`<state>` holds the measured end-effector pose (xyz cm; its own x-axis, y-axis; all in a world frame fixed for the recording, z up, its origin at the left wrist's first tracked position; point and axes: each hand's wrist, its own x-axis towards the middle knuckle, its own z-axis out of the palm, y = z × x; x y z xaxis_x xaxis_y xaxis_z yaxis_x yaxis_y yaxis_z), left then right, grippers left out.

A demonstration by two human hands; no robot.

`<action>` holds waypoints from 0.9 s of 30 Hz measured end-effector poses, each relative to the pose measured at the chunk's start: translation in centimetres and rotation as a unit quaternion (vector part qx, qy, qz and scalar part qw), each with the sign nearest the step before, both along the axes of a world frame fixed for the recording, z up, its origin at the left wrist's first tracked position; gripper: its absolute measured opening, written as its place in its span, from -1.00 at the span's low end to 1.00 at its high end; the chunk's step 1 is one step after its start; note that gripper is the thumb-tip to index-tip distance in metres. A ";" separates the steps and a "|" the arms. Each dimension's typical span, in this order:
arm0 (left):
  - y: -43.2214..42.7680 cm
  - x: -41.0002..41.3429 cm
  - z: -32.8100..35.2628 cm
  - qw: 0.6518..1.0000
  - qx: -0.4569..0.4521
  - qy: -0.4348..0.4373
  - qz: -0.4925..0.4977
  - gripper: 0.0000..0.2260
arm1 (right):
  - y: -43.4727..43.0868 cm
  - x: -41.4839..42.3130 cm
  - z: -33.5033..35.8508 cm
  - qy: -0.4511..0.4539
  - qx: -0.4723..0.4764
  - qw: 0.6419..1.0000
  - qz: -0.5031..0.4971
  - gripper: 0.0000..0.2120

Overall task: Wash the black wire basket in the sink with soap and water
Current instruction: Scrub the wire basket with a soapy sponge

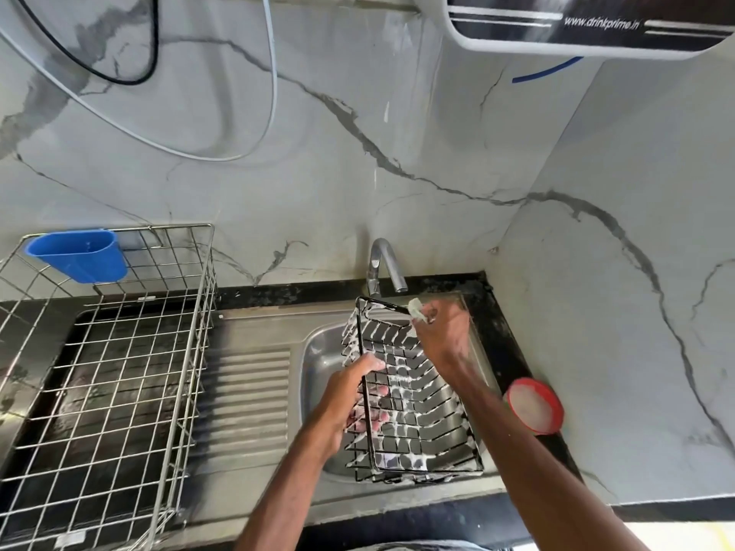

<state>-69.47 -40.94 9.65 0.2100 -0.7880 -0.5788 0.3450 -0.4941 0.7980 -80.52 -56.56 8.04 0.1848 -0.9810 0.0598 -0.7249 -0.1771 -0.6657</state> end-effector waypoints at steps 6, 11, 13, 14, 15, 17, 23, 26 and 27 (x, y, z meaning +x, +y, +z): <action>-0.4 -0.2 -0.1 0.999 0.024 -0.011 -0.023 -0.73 | 2.1 3.2 -0.1 -0.078 -0.019 0.995 0.055 -0.91; -0.2 -0.3 0.6 0.997 0.014 -0.040 -0.071 -0.72 | 2.8 4.8 0.3 -0.093 -0.001 0.989 0.118 -0.85; 0.0 0.0 0.5 0.995 0.016 -0.067 -0.074 -0.75 | 2.5 4.5 0.1 0.003 -0.067 0.983 0.172 -0.87; -0.2 0.2 0.1 0.994 0.017 -0.082 -0.072 -0.73 | 2.3 4.2 0.1 0.071 -0.096 0.972 0.204 -0.87; -0.3 0.3 -0.1 0.993 0.024 -0.094 -0.070 -0.65 | 2.1 3.9 0.1 0.137 -0.112 0.955 0.238 -0.83; -0.3 0.5 0.0 0.990 0.028 -0.122 -0.064 -0.51 | 1.5 3.1 -0.1 0.252 -0.125 0.913 0.295 -0.71; -1.4 2.9 0.6 0.987 0.041 -0.145 -0.050 -0.23 | -0.8 0.2 -1.1 0.479 -0.138 0.748 0.438 -0.69; -1.8 3.4 2.0 0.986 0.048 -0.115 -0.113 0.01 | -1.6 0.8 -0.1 0.400 -0.166 0.741 0.513 -0.77; -1.8 3.3 2.7 0.986 0.046 -0.107 -0.120 -0.10 | -1.7 1.3 0.3 0.355 -0.182 0.741 0.540 -0.77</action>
<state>-66.15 -42.70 12.35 0.1493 -0.7756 -0.6133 0.0373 -0.6154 0.7873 -79.19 -58.31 8.33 0.9621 -0.1803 -0.2044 -0.1735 -0.9835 0.0510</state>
